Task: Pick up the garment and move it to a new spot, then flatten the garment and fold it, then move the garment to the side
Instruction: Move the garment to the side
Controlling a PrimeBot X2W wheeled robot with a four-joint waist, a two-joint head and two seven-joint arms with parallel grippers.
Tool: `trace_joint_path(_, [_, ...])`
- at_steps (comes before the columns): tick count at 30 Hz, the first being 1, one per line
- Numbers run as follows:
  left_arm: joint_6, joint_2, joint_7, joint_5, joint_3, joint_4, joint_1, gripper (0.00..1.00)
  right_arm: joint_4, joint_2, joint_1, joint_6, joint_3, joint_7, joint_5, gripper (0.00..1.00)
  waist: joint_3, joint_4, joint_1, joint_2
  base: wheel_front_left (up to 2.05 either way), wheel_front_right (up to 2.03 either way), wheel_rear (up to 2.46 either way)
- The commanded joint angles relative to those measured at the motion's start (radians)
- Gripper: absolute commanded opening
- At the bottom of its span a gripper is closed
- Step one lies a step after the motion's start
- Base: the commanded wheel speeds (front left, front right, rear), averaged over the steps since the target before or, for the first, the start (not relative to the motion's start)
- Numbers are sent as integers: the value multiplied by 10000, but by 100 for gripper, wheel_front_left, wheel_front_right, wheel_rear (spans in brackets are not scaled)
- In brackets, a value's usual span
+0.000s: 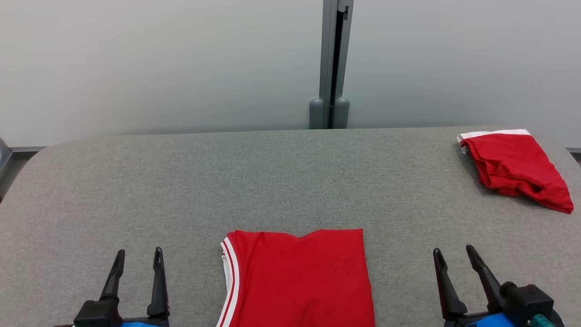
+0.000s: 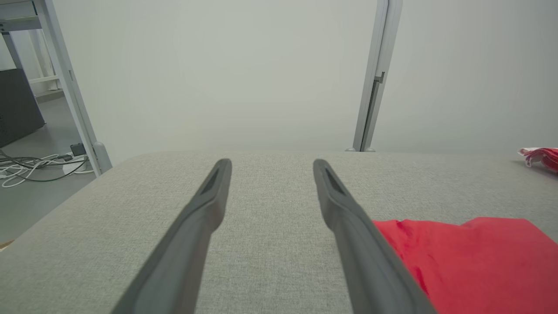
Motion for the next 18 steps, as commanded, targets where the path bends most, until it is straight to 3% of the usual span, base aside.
trace_joint_path(1, [16, 50, -42, -5, 8, 14, -121, 100, 22, 11, -208, 2, 106, 26, -117, 100, 17, 32, 0, 0, 0, 0, 0])
trace_joint_path(9, [40, 43, -42, -24, -81, -6, -240, 100, 415, 6, -1415, 2, 965, 453, -388, 100, 152, 185, 0, 0, 0, 0, 0])
trace_joint_path(18, [20, 37, -44, -72, -293, 34, -486, 100, 2040, 1, -2495, 2, 1630, 1299, 31, 100, 432, 571, 0, 0, 0, 0, 0])
